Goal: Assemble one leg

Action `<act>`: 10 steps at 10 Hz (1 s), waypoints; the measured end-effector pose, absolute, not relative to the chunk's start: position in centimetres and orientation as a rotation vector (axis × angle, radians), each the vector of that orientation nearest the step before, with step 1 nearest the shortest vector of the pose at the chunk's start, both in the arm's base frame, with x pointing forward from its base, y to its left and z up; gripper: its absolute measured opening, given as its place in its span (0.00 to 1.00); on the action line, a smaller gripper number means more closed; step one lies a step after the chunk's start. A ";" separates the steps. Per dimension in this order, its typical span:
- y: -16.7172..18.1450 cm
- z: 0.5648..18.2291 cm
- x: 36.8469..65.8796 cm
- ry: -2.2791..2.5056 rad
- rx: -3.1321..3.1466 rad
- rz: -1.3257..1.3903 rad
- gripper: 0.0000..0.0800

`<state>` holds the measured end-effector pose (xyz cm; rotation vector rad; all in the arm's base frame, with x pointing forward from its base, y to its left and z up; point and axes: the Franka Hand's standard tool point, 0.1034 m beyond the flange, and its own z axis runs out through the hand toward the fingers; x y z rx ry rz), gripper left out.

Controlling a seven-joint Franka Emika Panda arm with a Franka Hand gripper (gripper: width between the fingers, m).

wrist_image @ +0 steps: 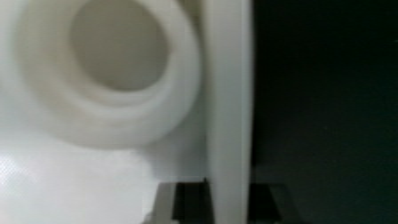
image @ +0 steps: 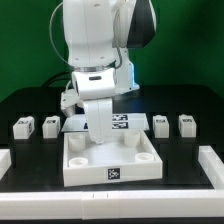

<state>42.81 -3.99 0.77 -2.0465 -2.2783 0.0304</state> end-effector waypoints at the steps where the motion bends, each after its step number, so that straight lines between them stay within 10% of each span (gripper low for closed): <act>1: -4.0 0.8 42.8 -2.279 -2.047 0.030 0.08; 10: 3.4 1.2 49.6 -2.186 -2.139 -0.059 0.08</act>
Offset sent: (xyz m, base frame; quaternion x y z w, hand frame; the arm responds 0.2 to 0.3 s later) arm 0.0000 0.0000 0.0000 0.0000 0.0000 0.0000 1.0000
